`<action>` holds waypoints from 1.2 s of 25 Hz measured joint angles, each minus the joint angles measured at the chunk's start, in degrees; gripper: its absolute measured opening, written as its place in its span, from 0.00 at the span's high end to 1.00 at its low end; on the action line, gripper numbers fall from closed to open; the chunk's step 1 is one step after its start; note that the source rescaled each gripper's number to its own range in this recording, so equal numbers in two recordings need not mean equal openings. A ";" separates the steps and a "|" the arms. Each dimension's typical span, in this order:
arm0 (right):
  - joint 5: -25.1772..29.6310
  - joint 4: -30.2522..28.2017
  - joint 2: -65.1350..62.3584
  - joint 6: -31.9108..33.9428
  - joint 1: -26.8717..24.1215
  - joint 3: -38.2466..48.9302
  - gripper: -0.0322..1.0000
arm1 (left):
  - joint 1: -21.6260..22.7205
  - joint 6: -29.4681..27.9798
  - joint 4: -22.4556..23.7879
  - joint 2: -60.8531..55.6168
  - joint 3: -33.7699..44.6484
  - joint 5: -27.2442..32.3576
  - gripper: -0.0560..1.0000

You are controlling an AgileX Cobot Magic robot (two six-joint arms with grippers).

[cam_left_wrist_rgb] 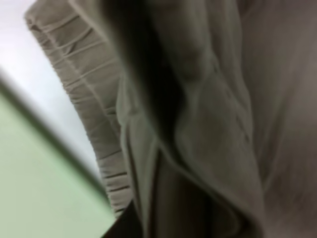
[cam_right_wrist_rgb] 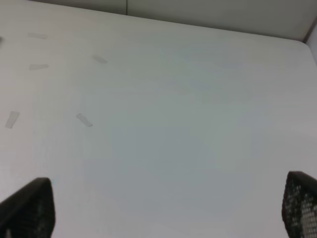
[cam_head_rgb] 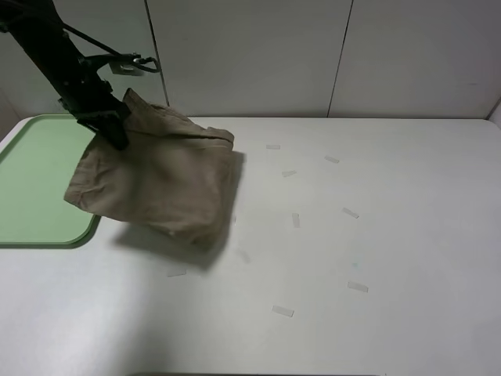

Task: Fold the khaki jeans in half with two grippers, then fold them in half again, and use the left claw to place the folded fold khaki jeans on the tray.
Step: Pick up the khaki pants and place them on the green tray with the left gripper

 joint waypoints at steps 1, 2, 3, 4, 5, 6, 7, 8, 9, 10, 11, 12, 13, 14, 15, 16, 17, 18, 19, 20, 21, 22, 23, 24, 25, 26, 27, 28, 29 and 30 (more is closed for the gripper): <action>0.00 0.00 0.00 0.00 0.00 0.00 0.00 | 0.03 0.00 1.94 0.00 -0.88 1.03 0.83; 0.00 0.00 0.00 0.00 0.00 0.00 0.00 | 0.07 -0.05 3.64 0.00 -1.70 1.82 0.83; 0.00 0.00 0.00 0.00 0.00 0.00 0.00 | 0.15 -0.05 5.32 0.00 -2.59 2.68 0.83; 0.00 0.00 0.00 0.00 0.00 0.00 0.00 | 0.21 -0.18 6.81 0.00 -3.39 3.32 0.83; 0.00 0.00 0.00 0.00 0.00 0.00 0.00 | 0.21 -0.36 8.00 0.00 -4.00 4.04 0.83; 0.00 0.00 0.00 0.00 0.00 0.00 0.00 | 0.21 -0.73 8.86 -0.12 -4.43 4.32 0.83; 0.00 0.00 0.00 0.00 0.00 0.00 0.00 | 0.21 -1.16 9.81 -0.36 -4.68 4.50 0.83; 0.00 0.00 0.00 0.00 0.00 0.00 0.00 | 0.21 -1.59 10.74 -0.82 -4.67 4.55 0.83; 0.00 0.00 0.00 0.00 0.00 0.00 0.00 | 0.21 -2.07 11.58 -1.27 -4.67 4.69 0.83; 0.00 0.00 0.00 0.00 0.00 0.00 0.00 | 0.27 -2.70 12.61 -1.77 -4.67 4.81 0.83; 0.00 0.00 0.00 0.00 0.00 0.00 0.00 | 0.50 -3.47 13.71 -2.43 -4.67 5.01 0.83; 0.00 0.00 0.00 0.00 0.00 0.00 0.00 | 0.84 -4.42 14.48 -2.91 -4.67 5.33 0.83; 0.00 0.00 0.00 0.00 0.00 0.00 0.00 | 1.27 -5.34 15.17 -3.44 -4.67 5.69 0.83; 0.00 0.00 0.00 0.00 0.00 0.00 0.00 | 1.58 -6.13 15.87 -3.81 -4.67 5.90 0.83; 0.00 0.00 0.00 0.00 0.00 0.00 0.00 | 1.95 -6.82 16.83 -4.28 -4.67 6.09 0.83; 0.00 0.00 0.00 0.00 0.00 0.00 0.00 | 2.13 -7.14 17.55 -4.80 -4.67 6.24 0.83; 0.00 0.00 0.00 0.00 0.00 0.00 0.00 | 2.36 -7.39 18.10 -5.16 -4.67 6.24 0.83; 0.00 0.00 0.00 0.00 0.00 0.00 0.00 | 2.54 -7.63 18.84 -5.70 -4.67 6.05 0.83; 0.00 0.00 0.00 0.00 0.00 0.00 0.00 | 2.60 -7.65 19.21 -6.07 -4.67 5.91 0.83; 0.00 0.00 0.00 0.00 0.00 0.00 0.00 | 2.60 -7.73 19.67 -6.33 -4.67 5.68 0.83; 0.00 0.00 0.00 0.00 0.00 0.00 0.00 | 2.48 -7.83 19.91 -6.62 -4.67 5.42 0.83; 0.00 0.00 0.00 0.00 0.00 0.00 0.00 | 2.41 -7.81 20.10 -6.73 -4.67 5.13 0.83; 0.00 0.00 0.00 0.00 0.00 0.00 0.00 | 2.41 -7.81 20.23 -6.79 -4.67 5.04 0.83; 0.00 0.00 0.00 0.00 0.00 0.00 0.00 | 2.29 -7.81 20.32 -6.79 -4.67 5.10 0.83; 0.00 0.00 0.00 0.00 0.00 0.00 0.00 | 2.23 -7.81 20.45 -6.79 -4.67 5.10 0.83; 0.00 0.00 0.00 0.00 0.00 0.00 0.00 | 2.23 -7.85 20.59 -6.79 -4.67 5.15 0.83; 0.00 0.00 0.00 0.00 0.00 0.00 0.00 | 2.30 -7.85 20.68 -6.79 -4.67 5.22 0.83; 0.00 0.00 0.00 0.00 0.00 0.00 0.00 | 2.61 -7.85 20.69 -6.79 -4.67 5.22 0.83; 0.00 0.00 0.00 0.00 0.00 0.00 0.00 | 2.96 -7.85 20.69 -6.79 -4.67 5.22 0.83; 0.00 0.00 0.00 0.00 0.00 0.00 0.00 | 3.53 -7.85 20.69 -6.79 -4.67 5.16 0.83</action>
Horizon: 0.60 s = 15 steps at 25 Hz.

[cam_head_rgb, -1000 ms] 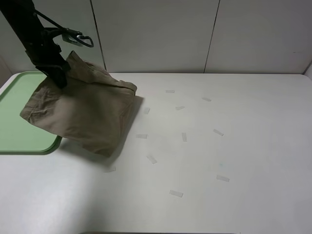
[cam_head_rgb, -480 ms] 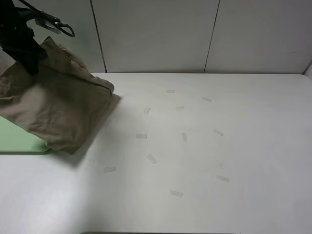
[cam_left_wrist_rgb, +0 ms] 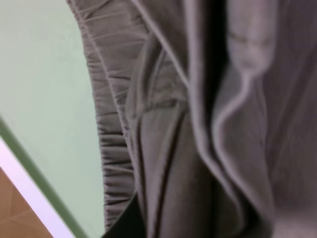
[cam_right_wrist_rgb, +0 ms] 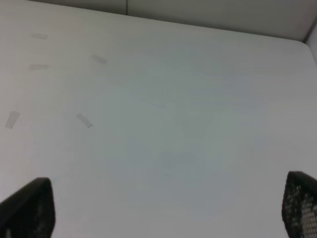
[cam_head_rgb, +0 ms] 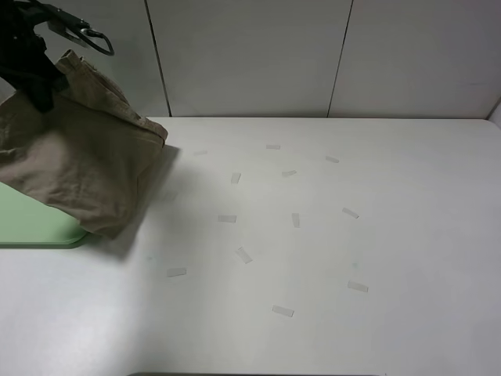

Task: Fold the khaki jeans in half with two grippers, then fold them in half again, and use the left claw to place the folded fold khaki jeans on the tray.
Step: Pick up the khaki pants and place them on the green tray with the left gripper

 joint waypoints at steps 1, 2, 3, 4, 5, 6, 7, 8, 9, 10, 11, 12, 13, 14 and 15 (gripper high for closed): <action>0.00 0.00 0.00 0.00 0.00 0.00 0.00 | 0.61 -0.03 0.00 0.00 0.00 -0.13 0.83; 0.00 0.00 0.00 0.00 0.00 0.00 0.00 | 1.40 -0.08 0.00 0.00 0.00 -0.34 0.83; 0.00 0.00 0.00 0.00 0.00 0.00 0.00 | 2.23 -0.12 0.05 0.00 0.00 -0.65 0.83; 0.00 0.00 0.00 0.00 0.00 0.00 0.00 | 2.95 -0.14 0.05 0.00 0.00 -0.93 0.83; 0.00 0.00 0.00 0.00 0.00 0.00 0.00 | 3.93 -0.14 -0.02 0.00 0.00 -1.44 0.83; 0.00 0.00 0.00 0.00 0.00 0.00 0.00 | 4.64 -0.14 -0.14 0.00 0.30 -2.13 0.83; 0.00 0.00 0.00 0.00 0.00 0.00 0.00 | 5.44 -0.09 -0.14 0.00 0.74 -3.18 0.83; 0.00 0.00 0.00 0.00 0.00 0.00 0.00 | 6.08 0.14 -0.14 0.00 1.54 -4.08 0.83; 0.00 0.00 0.00 0.00 0.00 0.00 0.00 | 6.79 0.56 -0.14 0.00 2.66 -5.39 0.83; 0.00 0.00 0.00 0.00 0.00 0.00 0.00 | 7.47 1.06 -0.14 0.00 4.00 -6.82 0.83; 0.00 0.00 0.00 0.00 0.00 0.00 0.00 | 7.94 1.69 -0.14 0.00 5.21 -8.31 0.83; 0.00 0.00 0.00 0.00 0.00 0.00 0.00 | 8.53 2.24 -0.14 0.00 6.65 -9.44 0.83; 0.00 0.00 0.00 0.00 0.00 0.00 0.00 | 9.07 2.81 -0.14 0.00 7.99 -10.71 0.83; 0.00 0.00 0.00 0.00 0.00 0.00 0.00 | 9.58 3.29 -0.09 0.00 9.27 -11.82 0.83; 0.00 0.00 0.00 0.00 0.00 0.00 0.00 | 9.98 3.59 -0.09 0.00 10.31 -12.69 0.83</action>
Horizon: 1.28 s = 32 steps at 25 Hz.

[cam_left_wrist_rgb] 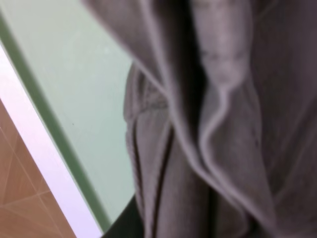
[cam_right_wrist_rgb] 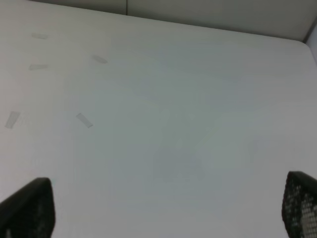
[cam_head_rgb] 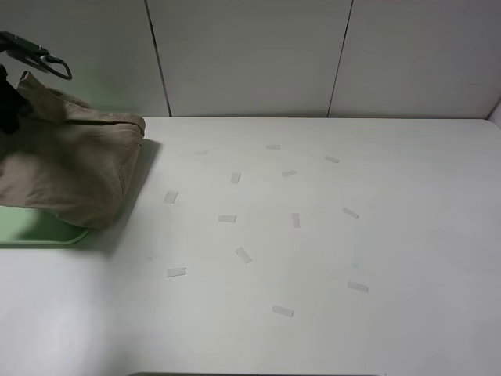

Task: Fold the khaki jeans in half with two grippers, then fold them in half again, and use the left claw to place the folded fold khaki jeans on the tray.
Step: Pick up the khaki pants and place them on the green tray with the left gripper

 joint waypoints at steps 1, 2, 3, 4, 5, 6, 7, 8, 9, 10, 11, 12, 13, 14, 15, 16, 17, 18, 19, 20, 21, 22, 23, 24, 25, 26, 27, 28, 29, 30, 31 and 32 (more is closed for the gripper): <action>0.00 0.00 0.00 0.00 0.00 0.00 0.00 | 0.61 0.41 0.12 0.00 1.39 -0.89 0.83; 0.00 0.00 0.00 0.00 0.00 0.00 0.00 | 1.02 0.71 0.17 0.00 2.31 -1.50 0.83; 0.00 0.00 0.00 0.00 0.00 0.00 0.00 | 1.41 1.08 0.37 0.00 3.20 -2.06 0.83; 0.00 0.00 0.00 0.00 0.00 0.00 0.00 | 1.92 1.42 0.54 0.00 4.17 -2.69 0.83; 0.00 0.00 0.00 0.00 0.00 0.00 0.00 | 2.47 1.58 0.88 0.00 5.02 -3.20 0.83; 0.00 0.00 0.00 0.00 0.00 0.00 0.00 | 3.00 1.63 1.18 0.00 5.73 -3.85 0.83; 0.00 0.00 0.00 0.00 0.00 0.00 0.00 | 3.42 1.69 1.43 0.00 6.22 -4.42 0.83; 0.00 0.00 0.00 0.00 0.00 0.00 0.00 | 3.92 1.69 1.93 0.00 6.63 -5.18 0.83; 0.00 0.00 0.00 0.00 0.00 0.00 0.00 | 4.44 1.64 2.22 0.00 6.91 -6.01 0.83; 0.00 0.00 0.00 0.00 0.00 0.00 0.00 | 4.82 1.53 2.58 0.00 7.05 -6.90 0.83; 0.00 0.00 0.00 0.00 0.00 0.00 0.00 | 5.25 1.00 2.70 0.00 7.07 -7.65 0.83; 0.00 0.00 0.00 0.00 0.00 0.00 0.00 | 5.69 0.28 2.88 0.00 7.07 -8.69 0.83; 0.00 0.00 0.00 0.00 0.00 0.00 0.00 | 5.91 -0.33 3.08 0.00 7.07 -9.81 0.83; 0.00 0.00 0.00 0.00 0.00 0.00 0.00 | 6.13 -0.86 3.21 0.00 7.07 -10.78 0.83; 0.00 0.00 0.00 0.00 0.00 0.00 0.00 | 6.27 -1.14 3.33 0.00 7.07 -11.45 0.83; 0.00 0.00 0.00 0.00 0.00 0.00 0.00 | 6.33 -1.32 3.38 0.00 7.07 -12.11 0.83; 0.00 0.00 0.00 0.00 0.00 0.00 0.00 | 6.33 -1.37 3.49 0.00 7.07 -12.83 0.83; 0.00 0.00 0.00 0.00 0.00 0.00 0.00 | 6.41 -1.39 3.49 0.00 7.07 -13.58 0.83; 0.00 0.00 0.00 0.00 0.00 0.00 0.00 | 6.45 -1.44 3.49 0.05 7.07 -14.52 0.83; 0.00 0.00 0.00 0.00 0.00 0.00 0.00 | 6.45 -1.44 3.49 0.11 7.07 -15.30 0.83; 0.00 0.00 0.00 0.00 0.00 0.00 0.00 | 6.45 -1.58 3.49 0.16 7.07 -15.63 0.83; 0.00 0.00 0.00 0.00 0.00 0.00 0.00 | 6.45 -1.65 3.49 0.24 7.07 -15.74 0.83; 0.00 0.00 0.00 0.00 0.00 0.00 0.00 | 6.45 -1.83 3.44 0.35 7.20 -16.01 0.83; 0.00 0.00 0.00 0.00 0.00 0.00 0.00 | 6.45 -1.91 3.44 0.48 7.26 -16.12 0.83; 0.00 0.00 0.00 0.00 0.00 0.00 0.00 | 6.47 -2.04 3.44 0.55 7.26 -16.12 0.83; 0.00 0.00 0.00 0.00 0.00 0.00 0.00 | 6.47 -2.18 3.44 0.63 7.26 -16.19 0.83; 0.00 0.00 0.00 0.00 0.00 0.00 0.00 | 6.47 -2.30 3.44 0.63 7.26 -16.19 0.83; 0.00 0.00 0.00 0.00 0.00 0.00 0.00 | 6.52 -2.52 3.44 0.63 7.26 -16.19 0.83; 0.00 0.00 0.00 0.00 0.00 0.00 0.00 | 6.52 -2.85 3.44 0.63 7.26 -16.13 0.81; 0.00 0.00 0.00 0.00 0.00 0.00 0.00 | 6.58 -3.13 3.39 0.63 7.26 -16.13 0.76; 0.00 0.00 0.00 0.00 0.00 0.00 0.00 | 6.58 -3.37 3.39 0.63 7.26 -15.99 0.69; 0.00 0.00 0.00 0.00 0.00 0.00 0.00 | 6.58 -3.72 3.39 0.63 7.26 -15.59 0.58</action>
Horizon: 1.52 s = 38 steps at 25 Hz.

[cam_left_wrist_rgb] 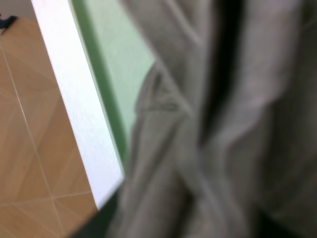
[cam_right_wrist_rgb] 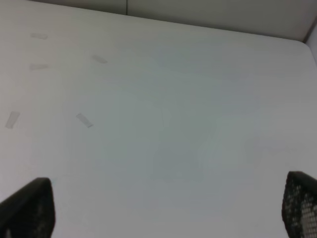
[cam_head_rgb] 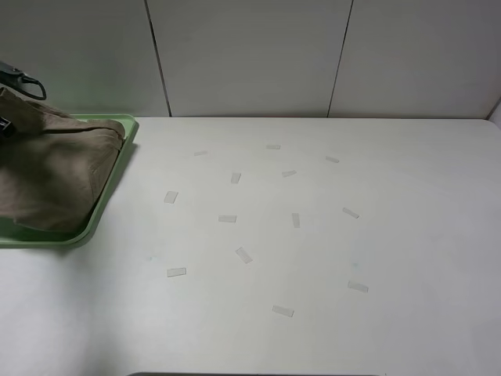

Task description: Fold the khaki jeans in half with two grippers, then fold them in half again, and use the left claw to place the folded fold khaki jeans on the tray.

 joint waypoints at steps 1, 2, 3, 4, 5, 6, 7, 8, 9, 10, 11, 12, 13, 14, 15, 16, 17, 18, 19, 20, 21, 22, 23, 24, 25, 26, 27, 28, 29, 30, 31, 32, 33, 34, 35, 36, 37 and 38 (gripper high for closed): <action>0.00 0.00 0.00 0.00 0.00 0.00 0.00 | 0.08 -1.07 0.00 0.00 0.00 0.69 0.46; 0.00 0.00 0.00 0.00 0.00 0.00 0.00 | 0.20 -2.67 0.00 0.00 0.00 1.21 0.33; 0.00 0.00 0.00 0.00 0.00 0.00 0.00 | 0.26 -4.67 0.07 -0.06 0.00 1.62 0.23; 0.00 0.00 0.00 0.00 0.00 0.00 0.00 | 0.40 -6.63 0.14 -0.25 0.00 2.05 0.14; 0.00 0.00 0.00 0.00 0.00 0.00 0.00 | 0.48 -8.01 0.20 -0.59 0.00 2.31 0.09; 0.00 0.00 0.00 0.00 0.00 0.00 0.00 | 0.58 -9.20 0.40 -0.82 0.00 2.44 0.06; 0.00 0.00 0.00 0.00 0.00 0.00 0.00 | 0.58 -9.87 0.85 -1.34 0.00 2.44 0.04; 0.00 0.00 0.00 0.00 0.00 0.00 0.00 | 0.58 -10.24 1.10 -1.81 0.00 2.49 0.02; 0.00 0.00 0.00 0.00 0.00 0.00 0.00 | 0.58 -10.63 1.47 -2.18 0.00 2.48 0.01; 0.00 0.00 0.00 0.00 0.00 0.00 0.00 | 0.58 -10.80 1.53 -2.83 0.00 2.48 0.01; 0.00 0.00 0.00 0.00 0.00 0.00 0.00 | 0.58 -10.79 1.61 -3.53 0.00 2.42 0.01; 0.00 0.00 0.00 0.00 0.00 0.00 0.00 | 0.58 -10.79 1.67 -4.21 0.00 2.19 0.00; 0.00 0.00 0.00 0.00 0.00 0.00 0.00 | 0.58 -10.91 1.67 -5.15 0.00 2.05 0.00; 0.00 0.00 0.00 0.00 0.00 0.00 0.00 | 0.58 -11.00 1.67 -6.08 0.00 1.93 0.00; 0.00 0.00 0.00 0.00 0.00 0.00 0.00 | 0.58 -11.17 1.67 -6.82 0.00 1.87 0.00; 0.00 0.00 0.00 0.00 0.00 0.00 0.00 | 0.58 -11.57 1.67 -7.61 0.00 1.70 0.00; 0.00 0.00 0.00 0.00 0.00 0.00 0.00 | 0.58 -12.15 1.67 -8.17 0.00 1.48 0.00; 0.00 0.00 0.00 0.00 0.00 0.00 0.00 | 0.58 -12.69 1.62 -8.62 0.00 1.19 0.00; 0.00 0.00 0.00 0.00 0.00 0.00 0.00 | 0.58 -13.10 1.38 -8.68 0.00 1.03 0.00; 0.00 0.00 0.00 0.00 0.00 0.00 0.00 | 0.53 -13.38 0.83 -8.68 0.12 0.76 0.00; 0.00 0.00 0.00 0.00 0.00 0.00 0.00 | 0.41 -13.38 0.43 -8.68 0.60 0.25 0.00; 0.00 0.00 0.00 0.00 0.00 0.00 0.00 | 0.18 -13.57 0.06 -8.61 1.31 -0.47 0.00; 0.00 0.00 0.00 0.00 0.00 0.00 0.00 | -0.04 -13.58 -0.52 -8.56 2.22 -1.52 0.00; 0.00 0.00 0.00 0.00 0.00 0.00 0.00 | -0.12 -13.58 -0.88 -8.51 3.07 -2.68 0.00; 0.00 0.00 0.00 0.00 0.00 0.00 0.00 | -0.12 -13.58 -0.88 -8.51 3.07 -2.68 0.00; 0.00 0.00 0.00 0.00 0.00 0.00 0.00 | -0.35 -13.58 -1.20 -8.52 5.08 -5.41 0.03; 0.00 0.00 0.00 0.00 0.00 0.00 0.00 | -0.35 -13.58 -1.20 -8.52 6.22 -6.74 0.07; 0.00 0.00 0.00 0.00 0.00 0.00 0.00 | -0.35 -13.58 -1.20 -8.52 7.18 -8.07 0.11; 0.00 0.00 0.00 0.00 0.00 0.00 0.00 | -0.28 -13.58 -1.22 -8.52 8.44 -9.09 0.17; 0.00 0.00 0.00 0.00 0.00 0.00 0.00 | -0.28 -13.58 -1.27 -8.45 9.26 -10.41 0.25; 0.00 0.00 0.00 0.00 0.00 0.00 0.00 | -0.21 -13.58 -1.34 -8.45 10.23 -11.71 0.35; 0.00 0.00 0.00 0.00 0.00 0.00 0.00 | -0.08 -13.58 -1.34 -8.45 10.97 -13.05 0.43; 0.00 0.00 0.00 0.00 0.00 0.00 0.00 | -0.04 -13.58 -1.34 -8.43 11.85 -14.21 0.55; 0.00 0.00 0.00 0.00 0.00 0.00 0.00 | 0.19 -13.58 -1.39 -8.38 12.67 -15.70 0.67; 0.00 0.00 0.00 0.00 0.00 0.00 0.00 | 0.50 -13.58 -1.39 -8.38 13.38 -17.05 0.76; 0.00 0.00 0.00 0.00 0.00 0.00 0.00 | 0.87 -13.58 -1.39 -8.36 14.44 -18.45 0.83; 0.00 0.00 0.00 0.00 0.00 0.00 0.00 | 1.25 -13.58 -1.39 -8.36 15.17 -19.47 0.87; 0.00 0.00 0.00 0.00 0.00 0.00 0.00 | 1.73 -13.58 -1.39 -8.36 16.02 -20.76 0.90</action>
